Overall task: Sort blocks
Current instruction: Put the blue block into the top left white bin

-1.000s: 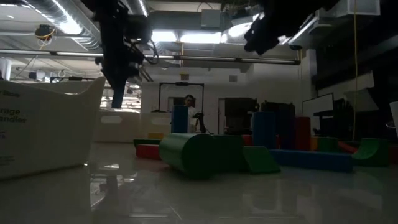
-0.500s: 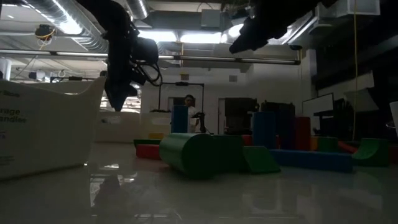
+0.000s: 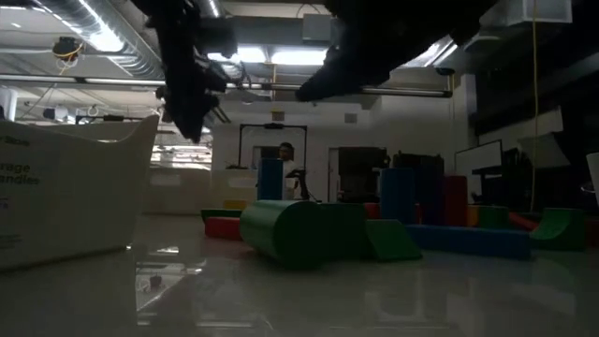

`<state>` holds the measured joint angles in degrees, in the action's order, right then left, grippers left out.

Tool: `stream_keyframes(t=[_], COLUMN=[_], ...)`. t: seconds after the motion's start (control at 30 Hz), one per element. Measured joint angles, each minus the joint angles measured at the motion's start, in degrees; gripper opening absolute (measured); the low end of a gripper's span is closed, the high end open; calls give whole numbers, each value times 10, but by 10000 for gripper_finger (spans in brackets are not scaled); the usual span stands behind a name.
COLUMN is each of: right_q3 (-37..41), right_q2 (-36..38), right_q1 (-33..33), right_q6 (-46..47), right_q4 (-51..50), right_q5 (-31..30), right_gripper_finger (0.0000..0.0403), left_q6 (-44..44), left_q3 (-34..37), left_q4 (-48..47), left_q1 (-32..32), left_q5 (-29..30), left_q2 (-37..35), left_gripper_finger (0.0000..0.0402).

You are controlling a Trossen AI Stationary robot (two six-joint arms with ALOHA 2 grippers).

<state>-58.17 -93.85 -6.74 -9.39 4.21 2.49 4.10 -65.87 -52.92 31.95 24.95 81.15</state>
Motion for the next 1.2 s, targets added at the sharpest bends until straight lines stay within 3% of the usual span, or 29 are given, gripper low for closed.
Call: stream_keyframes(t=[0.43,0.83,1.2], right_q3=[0,0,0], right_q2=[-18,-32,-92], right_q1=[0,0,3], right_q6=[-1,-4,-65], right_q4=[19,23,98], right_q5=[-24,-55,-52], right_gripper_finger=[92,213,217], left_q6=[75,139,197], left_q3=[0,0,0], left_q4=[-5,10,47], left_q1=[-135,-296,-380], left_q5=[-122,-125,-124], left_q2=[-77,-76,-76], left_gripper_finger=[207,207,207])
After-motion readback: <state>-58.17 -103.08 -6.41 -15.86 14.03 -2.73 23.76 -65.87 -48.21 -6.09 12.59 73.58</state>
